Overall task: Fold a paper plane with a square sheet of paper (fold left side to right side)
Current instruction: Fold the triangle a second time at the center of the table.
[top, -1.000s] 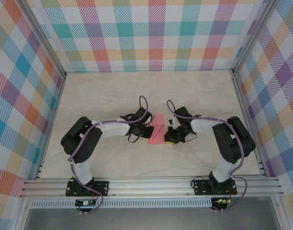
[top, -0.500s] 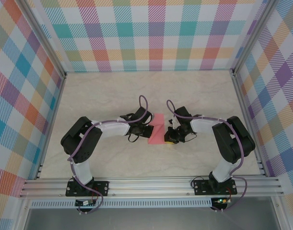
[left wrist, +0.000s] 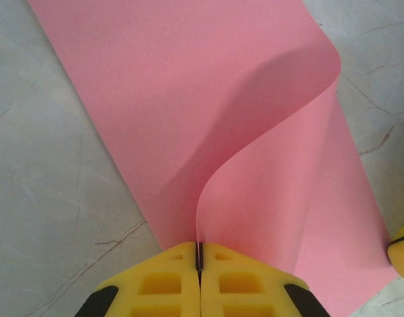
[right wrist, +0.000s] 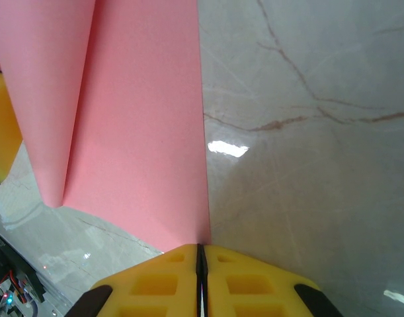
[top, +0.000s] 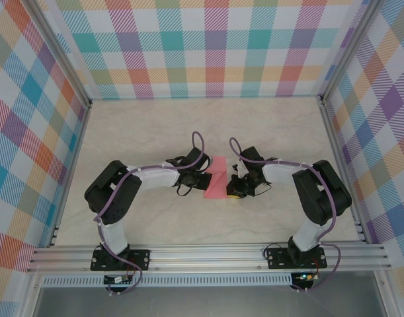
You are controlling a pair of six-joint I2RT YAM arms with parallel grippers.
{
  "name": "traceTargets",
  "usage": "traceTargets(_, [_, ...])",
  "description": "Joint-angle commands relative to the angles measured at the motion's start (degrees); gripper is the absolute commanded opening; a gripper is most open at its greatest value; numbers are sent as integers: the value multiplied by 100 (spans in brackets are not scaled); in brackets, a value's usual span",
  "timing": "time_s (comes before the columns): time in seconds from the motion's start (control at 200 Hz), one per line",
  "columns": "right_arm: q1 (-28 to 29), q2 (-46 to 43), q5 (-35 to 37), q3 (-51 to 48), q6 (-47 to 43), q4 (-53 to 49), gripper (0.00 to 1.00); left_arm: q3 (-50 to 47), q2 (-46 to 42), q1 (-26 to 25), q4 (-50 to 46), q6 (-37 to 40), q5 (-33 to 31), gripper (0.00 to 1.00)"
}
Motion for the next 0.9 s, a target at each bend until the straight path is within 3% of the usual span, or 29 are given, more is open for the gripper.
traceTargets(0.0, [53, 254, 464, -101, -140, -488, 11, 95, 58, 60, -55, 93, -139, 5])
traceTargets(0.29, [64, 255, 444, -110, -140, -471, 11, 81, 118, 67, -38, 104, -100, 5])
traceTargets(0.61, [-16, -317, -133, -174, 107, 120, 11, 84, 211, 65, -46, 136, 85, 5])
traceTargets(0.895, [-219, -660, -638, -78, 805, 1312, 9, 56, 236, 52, -99, 208, 115, 6])
